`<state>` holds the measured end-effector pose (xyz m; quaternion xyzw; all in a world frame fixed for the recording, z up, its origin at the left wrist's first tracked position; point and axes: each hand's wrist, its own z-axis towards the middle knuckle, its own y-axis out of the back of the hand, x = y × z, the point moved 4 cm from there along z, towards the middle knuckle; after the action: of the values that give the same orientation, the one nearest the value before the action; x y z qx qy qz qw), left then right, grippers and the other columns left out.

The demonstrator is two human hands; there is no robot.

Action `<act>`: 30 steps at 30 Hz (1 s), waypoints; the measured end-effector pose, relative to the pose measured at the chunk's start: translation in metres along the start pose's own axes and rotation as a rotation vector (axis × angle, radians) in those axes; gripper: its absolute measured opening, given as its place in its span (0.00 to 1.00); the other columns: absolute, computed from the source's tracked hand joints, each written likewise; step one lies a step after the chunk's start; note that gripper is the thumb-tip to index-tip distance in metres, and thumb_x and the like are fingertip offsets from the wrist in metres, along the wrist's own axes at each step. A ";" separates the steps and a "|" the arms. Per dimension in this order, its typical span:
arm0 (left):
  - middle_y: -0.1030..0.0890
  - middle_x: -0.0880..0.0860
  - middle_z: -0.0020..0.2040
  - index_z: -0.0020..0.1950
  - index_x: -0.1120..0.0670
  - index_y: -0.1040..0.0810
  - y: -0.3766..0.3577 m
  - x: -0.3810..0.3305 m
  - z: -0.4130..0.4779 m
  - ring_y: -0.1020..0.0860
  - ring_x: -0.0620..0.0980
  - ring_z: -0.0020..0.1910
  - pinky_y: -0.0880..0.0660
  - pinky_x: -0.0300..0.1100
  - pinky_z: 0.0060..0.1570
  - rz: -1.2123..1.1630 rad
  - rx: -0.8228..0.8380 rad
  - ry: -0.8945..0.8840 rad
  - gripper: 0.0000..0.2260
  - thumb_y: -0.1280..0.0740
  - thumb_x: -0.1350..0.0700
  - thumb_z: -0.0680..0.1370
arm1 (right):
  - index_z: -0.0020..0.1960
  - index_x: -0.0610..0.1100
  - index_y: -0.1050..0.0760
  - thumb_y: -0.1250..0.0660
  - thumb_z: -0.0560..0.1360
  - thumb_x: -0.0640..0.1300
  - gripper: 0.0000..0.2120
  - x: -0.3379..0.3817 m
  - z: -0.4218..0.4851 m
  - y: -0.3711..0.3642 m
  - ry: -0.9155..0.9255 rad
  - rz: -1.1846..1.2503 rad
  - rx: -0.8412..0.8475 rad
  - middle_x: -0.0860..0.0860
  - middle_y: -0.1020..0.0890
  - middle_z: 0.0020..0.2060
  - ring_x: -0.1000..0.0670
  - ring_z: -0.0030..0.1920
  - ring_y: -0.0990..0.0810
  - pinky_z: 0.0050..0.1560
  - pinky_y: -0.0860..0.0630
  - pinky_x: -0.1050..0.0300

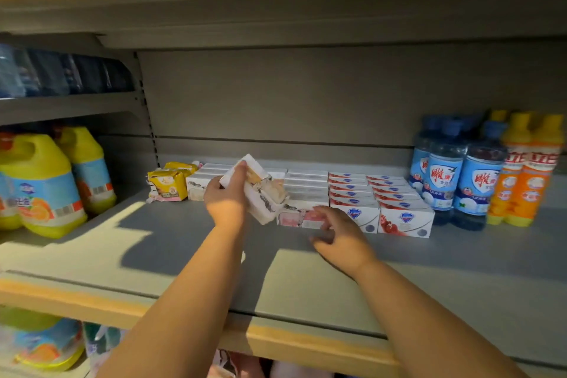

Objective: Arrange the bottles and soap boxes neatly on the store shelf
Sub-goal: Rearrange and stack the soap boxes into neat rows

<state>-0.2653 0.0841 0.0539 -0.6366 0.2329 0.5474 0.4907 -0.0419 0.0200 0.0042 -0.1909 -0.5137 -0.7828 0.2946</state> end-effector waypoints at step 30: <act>0.25 0.46 0.58 0.64 0.43 0.32 -0.064 0.028 -0.077 0.24 0.41 0.55 0.26 0.37 0.52 0.127 0.772 -0.307 0.20 0.37 0.49 0.71 | 0.49 0.44 0.26 0.36 0.74 0.56 0.15 -0.003 0.012 0.026 -0.429 0.999 -0.102 0.46 0.20 0.25 0.48 0.21 0.23 0.20 0.29 0.63</act>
<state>-0.1677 0.0495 0.0451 -0.3015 0.3840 0.5374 0.6876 -0.0222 0.0237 0.0253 -0.5812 -0.3704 -0.5150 0.5097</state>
